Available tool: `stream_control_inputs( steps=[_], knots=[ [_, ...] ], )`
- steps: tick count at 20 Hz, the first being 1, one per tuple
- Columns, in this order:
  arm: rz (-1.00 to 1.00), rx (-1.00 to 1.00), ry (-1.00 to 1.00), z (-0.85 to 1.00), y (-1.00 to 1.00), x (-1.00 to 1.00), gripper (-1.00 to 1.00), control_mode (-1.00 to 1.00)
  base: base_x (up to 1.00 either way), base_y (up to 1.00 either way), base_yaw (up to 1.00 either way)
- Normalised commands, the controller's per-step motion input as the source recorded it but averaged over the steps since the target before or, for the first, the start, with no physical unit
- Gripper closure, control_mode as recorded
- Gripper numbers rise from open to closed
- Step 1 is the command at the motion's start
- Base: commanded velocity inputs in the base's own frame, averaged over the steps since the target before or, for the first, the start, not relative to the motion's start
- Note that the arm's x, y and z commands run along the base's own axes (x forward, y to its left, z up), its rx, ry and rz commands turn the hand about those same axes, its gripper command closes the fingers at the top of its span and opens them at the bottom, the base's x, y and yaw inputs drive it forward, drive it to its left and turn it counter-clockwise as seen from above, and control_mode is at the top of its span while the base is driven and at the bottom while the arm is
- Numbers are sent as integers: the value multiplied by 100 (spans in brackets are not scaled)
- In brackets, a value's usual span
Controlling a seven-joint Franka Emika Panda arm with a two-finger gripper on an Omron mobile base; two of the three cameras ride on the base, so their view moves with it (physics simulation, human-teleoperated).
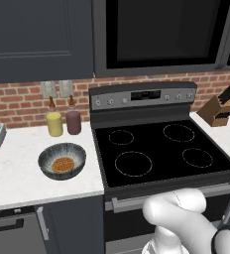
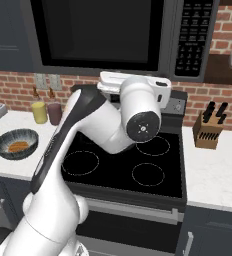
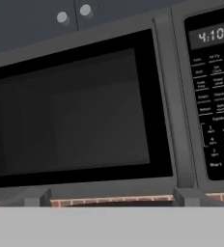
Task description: Open the microwave, place the bowl with waffle inside the microwave, then close the microwave door and turn it on.
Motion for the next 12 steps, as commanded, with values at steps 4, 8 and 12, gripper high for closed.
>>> stream_control_inputs(
  steps=[4,8,12],
  knots=[
    [0,0,0,0,-56,14,-100,-100,0,0,0],
    [0,0,0,0,-48,12,-100,-100,0,0,0],
    [0,0,0,-1,-26,8,-100,-100,0,0,0]
  ],
)
